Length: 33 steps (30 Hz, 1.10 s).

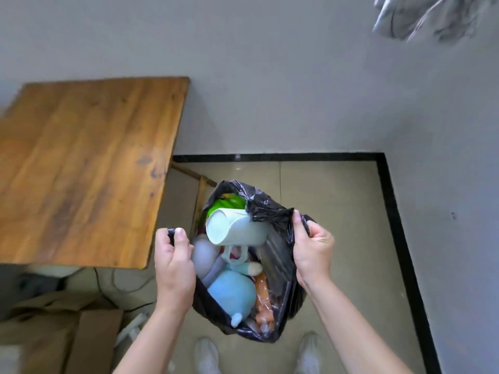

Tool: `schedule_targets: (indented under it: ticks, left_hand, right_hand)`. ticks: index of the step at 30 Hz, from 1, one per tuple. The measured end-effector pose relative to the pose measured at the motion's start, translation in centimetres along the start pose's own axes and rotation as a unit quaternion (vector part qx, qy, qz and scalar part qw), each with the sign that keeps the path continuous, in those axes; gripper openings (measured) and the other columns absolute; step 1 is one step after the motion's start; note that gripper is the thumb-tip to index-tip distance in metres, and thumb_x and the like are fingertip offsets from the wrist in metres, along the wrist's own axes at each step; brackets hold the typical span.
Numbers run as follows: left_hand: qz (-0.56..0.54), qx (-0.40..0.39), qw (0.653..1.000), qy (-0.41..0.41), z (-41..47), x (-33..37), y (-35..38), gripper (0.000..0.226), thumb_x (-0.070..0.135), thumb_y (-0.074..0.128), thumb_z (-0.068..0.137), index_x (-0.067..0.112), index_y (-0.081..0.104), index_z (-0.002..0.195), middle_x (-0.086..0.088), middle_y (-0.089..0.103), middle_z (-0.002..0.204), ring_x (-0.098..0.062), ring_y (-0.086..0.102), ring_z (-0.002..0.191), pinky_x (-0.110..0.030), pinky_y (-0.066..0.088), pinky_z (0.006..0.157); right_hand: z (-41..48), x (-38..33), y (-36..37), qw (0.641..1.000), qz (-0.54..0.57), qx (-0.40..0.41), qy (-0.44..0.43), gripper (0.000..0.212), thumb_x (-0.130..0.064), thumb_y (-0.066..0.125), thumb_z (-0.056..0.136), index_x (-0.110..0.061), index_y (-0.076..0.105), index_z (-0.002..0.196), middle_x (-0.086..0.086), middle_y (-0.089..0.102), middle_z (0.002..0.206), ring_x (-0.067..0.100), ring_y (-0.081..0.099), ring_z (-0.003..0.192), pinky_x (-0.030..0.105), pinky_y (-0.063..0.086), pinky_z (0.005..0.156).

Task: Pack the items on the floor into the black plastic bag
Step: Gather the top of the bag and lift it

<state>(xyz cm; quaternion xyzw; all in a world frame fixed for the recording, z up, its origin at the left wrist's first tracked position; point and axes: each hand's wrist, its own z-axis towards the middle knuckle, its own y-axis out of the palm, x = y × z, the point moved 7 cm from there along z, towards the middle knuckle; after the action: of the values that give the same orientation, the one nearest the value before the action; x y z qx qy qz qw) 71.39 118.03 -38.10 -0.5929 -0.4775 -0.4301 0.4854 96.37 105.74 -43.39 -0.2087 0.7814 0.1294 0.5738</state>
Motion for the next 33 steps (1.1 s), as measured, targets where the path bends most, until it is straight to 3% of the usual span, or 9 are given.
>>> schedule_targets:
  ticks: [6, 11, 16, 19, 23, 29, 33]
  left_hand:
    - [-0.086, 0.079, 0.989, 0.091, 1.3, 21.7, -4.3, 0.026, 0.018, 0.039, 0.106, 0.021, 0.039, 0.08, 0.005, 0.033, 0.066, -0.01, 0.031, 0.058, -0.026, 0.031, 0.063]
    - [-0.127, 0.117, 0.974, 0.146, 5.9, 30.9, -8.6, 0.02, 0.024, 0.042, 0.101, 0.021, 0.044, 0.081, 0.007, 0.039, 0.065, -0.011, 0.038, 0.061, -0.033, 0.038, 0.075]
    - [-0.134, 0.126, 0.97, 0.159, 14.0, 32.7, -11.8, 0.02, 0.024, 0.043, 0.099, 0.022, 0.045, 0.079, 0.011, 0.042, 0.062, -0.011, 0.038, 0.063, -0.03, 0.035, 0.069]
    - [-0.135, 0.114, 0.975, 0.134, 20.3, 31.7, -13.4, 0.024, 0.018, 0.041, 0.103, 0.019, 0.043, 0.079, 0.005, 0.038, 0.065, -0.009, 0.035, 0.061, -0.025, 0.033, 0.063]
    - [-0.098, 0.112, 0.985, 0.09, 28.5, 30.9, -15.7, 0.024, 0.018, 0.042, 0.103, 0.018, 0.042, 0.08, 0.0, 0.039, 0.065, -0.007, 0.033, 0.057, -0.021, 0.032, 0.056]
    - [-0.03, 0.138, 0.986, 0.091, 37.7, 31.8, -18.6, 0.021, 0.019, 0.043, 0.102, 0.012, 0.045, 0.082, 0.0, 0.044, 0.067, -0.004, 0.037, 0.057, -0.017, 0.035, 0.056]
    - [0.021, 0.133, 0.989, 0.053, 42.6, 28.7, -18.6, 0.023, 0.02, 0.043, 0.102, 0.007, 0.044, 0.083, -0.001, 0.045, 0.066, -0.01, 0.037, 0.058, -0.028, 0.034, 0.058]
  right_hand:
    - [-3.5, -23.6, 5.9, 0.983, 0.035, -0.114, -0.142, 0.062, -0.022, 0.064, 0.096, -0.012, 0.017, 0.056, -0.003, 0.017, 0.054, 0.012, 0.014, 0.053, 0.03, 0.011, 0.05]
    - [-4.0, -33.7, 13.0, 0.964, 0.043, -0.169, -0.202, 0.061, -0.024, 0.064, 0.096, -0.014, 0.017, 0.058, 0.001, 0.019, 0.056, 0.015, 0.015, 0.053, 0.031, 0.012, 0.05]
    - [-0.7, -34.7, 22.2, 0.968, 0.026, -0.162, -0.191, 0.063, -0.033, 0.064, 0.094, -0.004, 0.022, 0.058, 0.006, 0.023, 0.059, 0.026, 0.018, 0.056, 0.042, 0.016, 0.051]
    - [1.4, -33.4, 28.7, 0.979, -0.008, -0.122, -0.162, 0.062, -0.033, 0.064, 0.094, 0.0, 0.027, 0.058, 0.006, 0.025, 0.058, 0.023, 0.02, 0.054, 0.036, 0.017, 0.052]
    - [4.2, -32.7, 37.5, 0.986, -0.038, -0.096, -0.132, 0.053, -0.028, 0.063, 0.096, -0.011, 0.033, 0.056, 0.001, 0.021, 0.056, 0.012, 0.014, 0.046, 0.031, 0.012, 0.053]
    - [7.4, -34.6, 49.4, 0.968, -0.095, -0.143, -0.183, 0.054, -0.026, 0.062, 0.096, -0.016, 0.032, 0.052, 0.0, 0.022, 0.055, 0.01, 0.017, 0.049, 0.03, 0.013, 0.047]
    - [11.0, -31.8, 55.1, 0.94, -0.204, -0.192, -0.195, 0.058, -0.026, 0.063, 0.094, -0.019, 0.024, 0.053, -0.001, 0.019, 0.055, 0.015, 0.019, 0.055, 0.031, 0.018, 0.049]
